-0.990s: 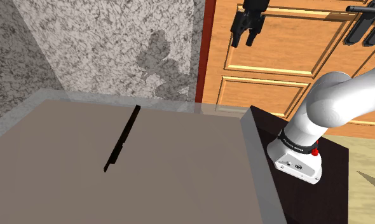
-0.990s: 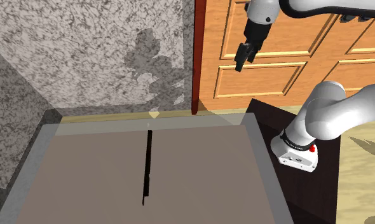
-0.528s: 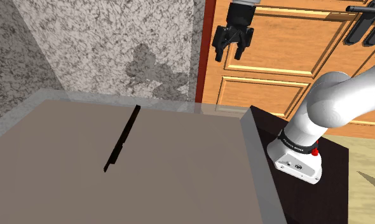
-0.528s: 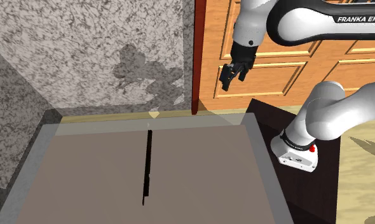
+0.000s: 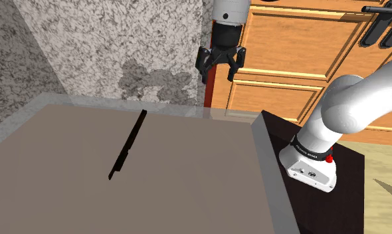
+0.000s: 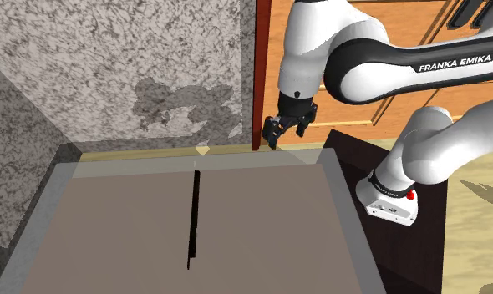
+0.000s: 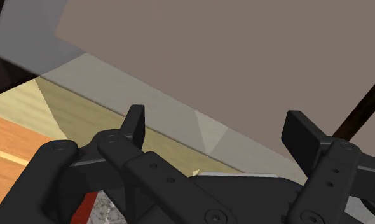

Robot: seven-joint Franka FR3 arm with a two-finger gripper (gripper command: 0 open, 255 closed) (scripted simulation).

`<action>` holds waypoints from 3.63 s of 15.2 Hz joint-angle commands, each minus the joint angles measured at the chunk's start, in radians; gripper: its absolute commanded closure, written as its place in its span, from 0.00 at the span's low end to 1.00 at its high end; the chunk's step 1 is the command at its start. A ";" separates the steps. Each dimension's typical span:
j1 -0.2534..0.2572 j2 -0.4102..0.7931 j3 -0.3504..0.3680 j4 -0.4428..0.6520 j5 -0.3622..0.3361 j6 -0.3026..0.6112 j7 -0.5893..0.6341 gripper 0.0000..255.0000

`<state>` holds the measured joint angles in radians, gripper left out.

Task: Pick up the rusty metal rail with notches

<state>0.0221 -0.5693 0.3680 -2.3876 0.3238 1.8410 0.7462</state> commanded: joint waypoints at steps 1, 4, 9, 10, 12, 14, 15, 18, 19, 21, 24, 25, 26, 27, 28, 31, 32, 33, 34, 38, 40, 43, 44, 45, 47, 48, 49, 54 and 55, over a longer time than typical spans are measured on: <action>-0.006 0.065 0.055 0.034 0.008 0.035 0.083 0.00; -0.018 0.163 0.133 0.089 0.003 0.083 0.206 0.00; -0.042 0.361 0.257 0.207 -0.062 0.156 0.431 0.00; -0.046 0.407 0.279 0.235 -0.086 0.168 0.480 0.00; -0.047 0.503 0.317 0.295 -0.143 0.189 0.582 0.00; -0.035 0.606 0.342 0.362 -0.213 0.203 0.688 0.00; -0.024 0.658 0.348 0.398 -0.250 0.207 0.741 0.00; 0.031 0.814 0.344 0.517 -0.357 0.203 0.886 0.00; 0.055 0.864 0.336 0.561 -0.388 0.198 0.930 0.00; 0.110 0.961 0.311 0.655 -0.441 0.181 1.005 0.00; 0.196 1.101 0.267 0.813 -0.501 0.144 1.097 0.00; 0.214 1.132 0.257 0.851 -0.512 0.134 1.114 0.00; 0.216 1.136 0.254 0.844 -0.514 0.145 1.114 0.00; 0.217 1.141 0.252 0.837 -0.516 0.156 1.115 0.00; 0.217 1.146 0.250 0.831 -0.519 0.166 1.115 0.00; 0.220 1.162 0.243 0.814 -0.528 0.198 1.118 0.00; 0.221 1.168 0.241 0.809 -0.531 0.208 1.118 0.00; 0.222 1.172 0.240 0.806 -0.533 0.214 1.119 0.00; 0.222 1.171 0.240 0.806 -0.533 0.214 1.119 0.00; 0.222 1.171 0.240 0.805 -0.533 0.215 1.119 1.00; 0.221 1.171 0.240 0.802 -0.533 0.217 1.119 1.00; 0.220 1.170 0.240 0.801 -0.533 0.217 1.118 1.00; 0.222 1.172 0.240 0.806 -0.533 0.214 1.119 1.00; 0.221 1.166 0.242 0.811 -0.530 0.204 1.118 1.00; 0.219 1.155 0.247 0.822 -0.524 0.183 1.117 1.00; 0.218 1.149 0.249 0.828 -0.521 0.173 1.116 1.00; 0.217 1.144 0.251 0.834 -0.518 0.162 1.115 1.00; 0.214 1.121 0.260 0.868 -0.505 0.107 1.112 1.00; 0.214 1.116 0.262 0.876 -0.502 0.096 1.112 1.00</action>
<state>0.2357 0.5496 0.6289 -1.5206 -0.1802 1.9483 1.8583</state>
